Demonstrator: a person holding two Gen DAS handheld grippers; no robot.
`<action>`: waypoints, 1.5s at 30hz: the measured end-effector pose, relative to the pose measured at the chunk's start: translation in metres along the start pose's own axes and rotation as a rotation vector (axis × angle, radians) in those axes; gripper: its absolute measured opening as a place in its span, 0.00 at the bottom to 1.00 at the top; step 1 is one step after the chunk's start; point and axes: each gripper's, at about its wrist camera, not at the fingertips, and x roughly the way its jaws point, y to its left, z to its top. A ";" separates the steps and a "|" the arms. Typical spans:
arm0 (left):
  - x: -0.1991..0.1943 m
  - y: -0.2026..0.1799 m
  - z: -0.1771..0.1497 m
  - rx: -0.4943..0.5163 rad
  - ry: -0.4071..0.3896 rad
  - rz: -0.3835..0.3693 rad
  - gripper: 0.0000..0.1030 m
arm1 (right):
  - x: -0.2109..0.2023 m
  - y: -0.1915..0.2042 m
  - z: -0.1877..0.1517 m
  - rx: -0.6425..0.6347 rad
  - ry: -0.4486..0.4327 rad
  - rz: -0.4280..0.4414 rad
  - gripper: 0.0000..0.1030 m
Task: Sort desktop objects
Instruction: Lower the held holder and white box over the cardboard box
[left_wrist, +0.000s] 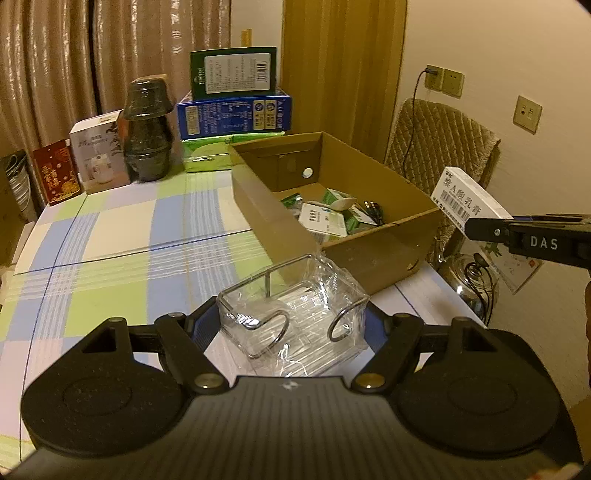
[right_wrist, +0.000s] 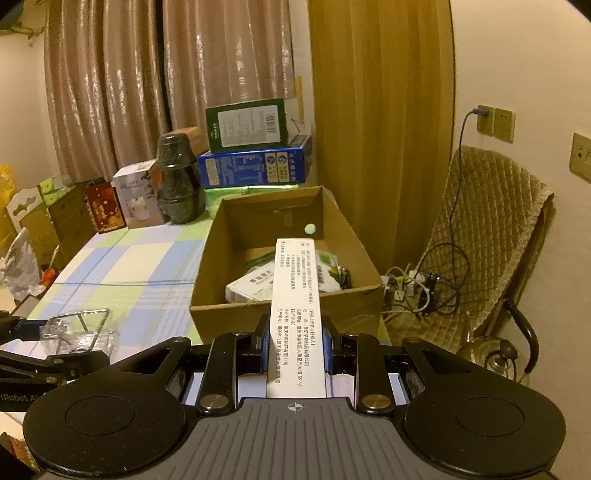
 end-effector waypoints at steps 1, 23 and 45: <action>0.002 -0.001 0.001 0.004 0.001 -0.003 0.71 | 0.000 -0.001 0.000 0.002 -0.001 -0.001 0.22; 0.029 -0.021 0.029 0.055 -0.010 -0.061 0.71 | 0.017 -0.025 0.021 0.019 -0.004 -0.022 0.22; 0.112 -0.017 0.109 0.046 -0.001 -0.096 0.71 | 0.093 -0.043 0.077 -0.004 0.009 0.020 0.22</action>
